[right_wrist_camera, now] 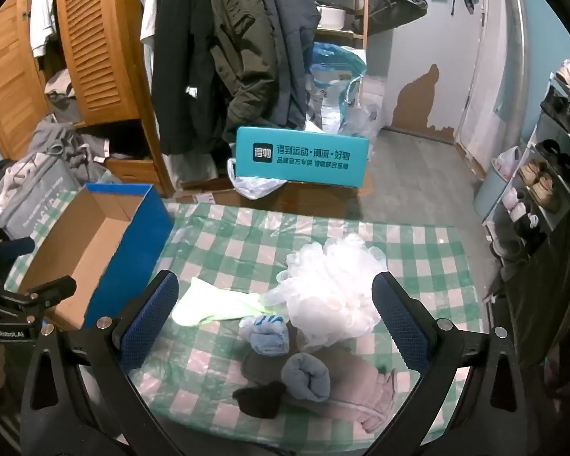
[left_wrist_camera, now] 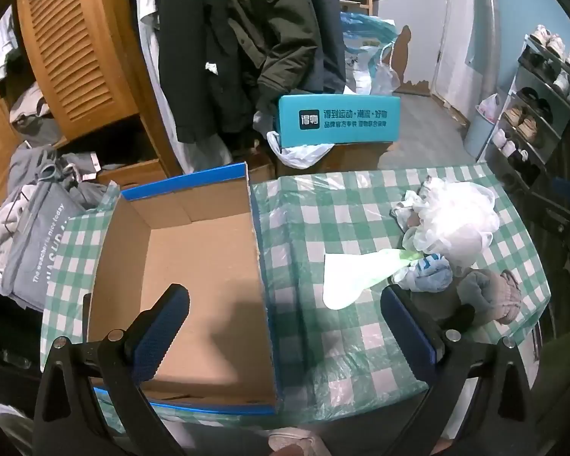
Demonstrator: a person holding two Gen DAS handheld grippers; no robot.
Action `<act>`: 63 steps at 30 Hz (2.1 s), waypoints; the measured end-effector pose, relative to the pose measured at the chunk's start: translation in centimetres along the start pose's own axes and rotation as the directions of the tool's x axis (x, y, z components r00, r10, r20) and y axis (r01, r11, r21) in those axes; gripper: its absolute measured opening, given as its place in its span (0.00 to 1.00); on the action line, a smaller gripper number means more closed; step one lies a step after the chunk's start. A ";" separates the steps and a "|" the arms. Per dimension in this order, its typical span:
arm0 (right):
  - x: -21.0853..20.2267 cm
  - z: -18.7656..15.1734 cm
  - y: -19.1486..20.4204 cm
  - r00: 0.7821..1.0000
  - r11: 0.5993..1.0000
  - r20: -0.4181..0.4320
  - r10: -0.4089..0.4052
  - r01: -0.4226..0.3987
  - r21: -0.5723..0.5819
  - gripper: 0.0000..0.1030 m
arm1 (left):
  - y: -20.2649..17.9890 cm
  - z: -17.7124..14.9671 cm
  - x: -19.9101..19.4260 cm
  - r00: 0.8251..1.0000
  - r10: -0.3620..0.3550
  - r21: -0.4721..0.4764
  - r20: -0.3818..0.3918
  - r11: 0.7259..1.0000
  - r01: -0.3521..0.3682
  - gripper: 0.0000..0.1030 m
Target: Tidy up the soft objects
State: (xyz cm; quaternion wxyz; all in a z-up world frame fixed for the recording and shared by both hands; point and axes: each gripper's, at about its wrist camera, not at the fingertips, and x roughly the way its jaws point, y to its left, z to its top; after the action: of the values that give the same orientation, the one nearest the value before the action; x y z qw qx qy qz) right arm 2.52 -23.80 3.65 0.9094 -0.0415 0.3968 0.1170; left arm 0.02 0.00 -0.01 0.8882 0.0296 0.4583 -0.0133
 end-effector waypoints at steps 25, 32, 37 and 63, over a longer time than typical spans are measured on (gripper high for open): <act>-0.1 -0.1 0.0 1.000 1.000 -0.004 0.007 -0.007 0.006 0.98 | 0.2 -0.1 -0.4 1.000 -0.014 -0.003 0.016 1.000 0.014 0.99; -0.1 -0.1 0.0 1.000 1.000 -0.004 0.008 -0.008 0.007 0.98 | 0.0 -0.3 -0.4 1.000 -0.014 -0.002 0.016 1.000 0.014 0.99; -0.2 -0.1 0.0 1.000 1.000 -0.004 0.009 -0.009 0.008 0.98 | 0.0 -0.2 -0.3 1.000 -0.013 -0.003 0.017 1.000 0.013 0.99; -0.2 -0.1 0.1 1.000 1.000 -0.004 0.012 -0.012 0.011 0.98 | -0.1 -0.3 -0.5 1.000 -0.017 -0.004 0.011 1.000 0.017 0.99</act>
State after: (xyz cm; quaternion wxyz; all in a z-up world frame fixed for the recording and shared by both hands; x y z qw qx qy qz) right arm 2.26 -23.71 3.70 0.9081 -0.0344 0.3997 0.1201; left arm -0.51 -0.07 0.27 0.8905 0.0237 0.4538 -0.0202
